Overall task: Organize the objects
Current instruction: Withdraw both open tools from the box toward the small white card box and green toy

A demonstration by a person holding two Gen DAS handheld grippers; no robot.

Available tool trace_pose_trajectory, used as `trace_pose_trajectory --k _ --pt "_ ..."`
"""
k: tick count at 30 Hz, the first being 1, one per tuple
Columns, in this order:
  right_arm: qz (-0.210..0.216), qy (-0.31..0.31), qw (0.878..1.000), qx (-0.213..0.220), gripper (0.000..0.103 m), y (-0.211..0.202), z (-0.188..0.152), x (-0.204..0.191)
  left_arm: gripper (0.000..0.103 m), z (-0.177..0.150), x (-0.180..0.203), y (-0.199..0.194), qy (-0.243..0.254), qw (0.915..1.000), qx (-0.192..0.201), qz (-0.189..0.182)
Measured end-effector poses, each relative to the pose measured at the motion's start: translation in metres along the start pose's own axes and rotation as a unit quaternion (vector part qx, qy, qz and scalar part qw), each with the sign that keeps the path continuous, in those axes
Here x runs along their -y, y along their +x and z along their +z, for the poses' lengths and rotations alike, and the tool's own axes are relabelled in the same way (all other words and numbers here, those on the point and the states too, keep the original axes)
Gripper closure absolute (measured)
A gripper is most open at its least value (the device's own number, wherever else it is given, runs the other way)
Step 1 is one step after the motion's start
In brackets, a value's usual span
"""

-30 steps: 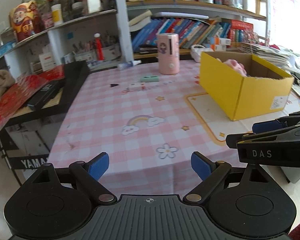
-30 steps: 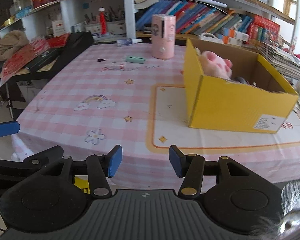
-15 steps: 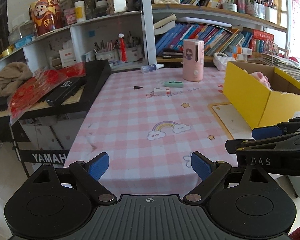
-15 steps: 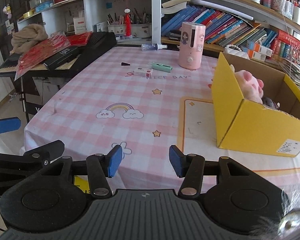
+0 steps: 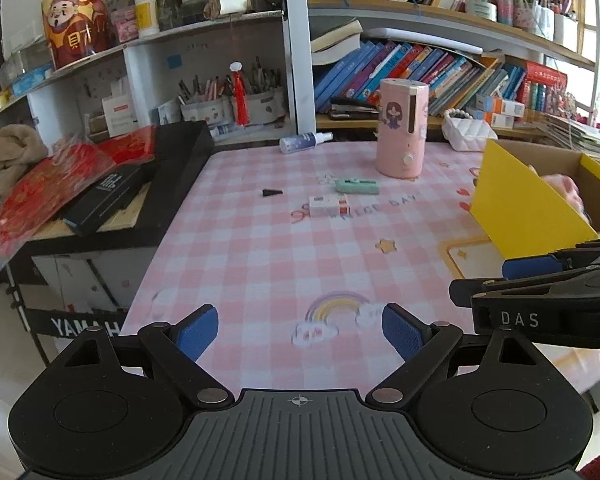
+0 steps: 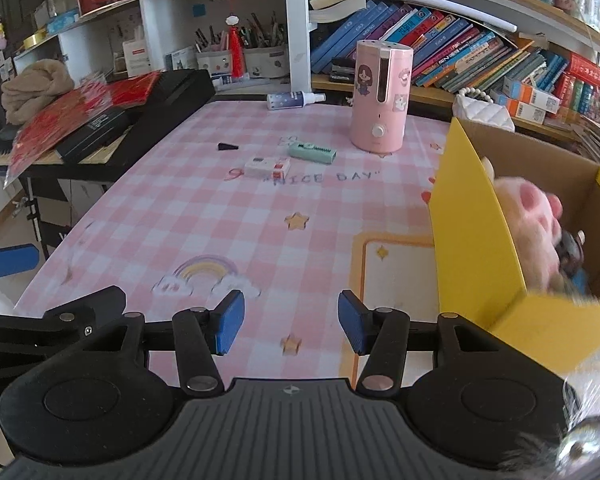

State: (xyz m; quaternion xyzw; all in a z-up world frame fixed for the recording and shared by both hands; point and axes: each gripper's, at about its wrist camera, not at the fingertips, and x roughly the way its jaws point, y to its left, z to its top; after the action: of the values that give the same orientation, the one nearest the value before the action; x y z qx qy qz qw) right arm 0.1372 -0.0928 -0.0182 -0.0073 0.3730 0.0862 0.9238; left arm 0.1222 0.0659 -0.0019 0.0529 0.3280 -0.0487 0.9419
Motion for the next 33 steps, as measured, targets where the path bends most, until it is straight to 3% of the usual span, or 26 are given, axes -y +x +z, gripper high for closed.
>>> trace_pose_trajectory --k 21,33 --pt "-0.017 0.023 1.0 0.005 0.052 0.086 0.093 0.047 0.012 0.076 0.002 0.093 -0.011 0.9999 -0.003 0.01" --pt "-0.032 0.042 0.998 0.016 0.05 0.116 0.126 0.07 0.012 0.097 0.009 0.126 -0.012 0.9999 -0.005 -0.002"
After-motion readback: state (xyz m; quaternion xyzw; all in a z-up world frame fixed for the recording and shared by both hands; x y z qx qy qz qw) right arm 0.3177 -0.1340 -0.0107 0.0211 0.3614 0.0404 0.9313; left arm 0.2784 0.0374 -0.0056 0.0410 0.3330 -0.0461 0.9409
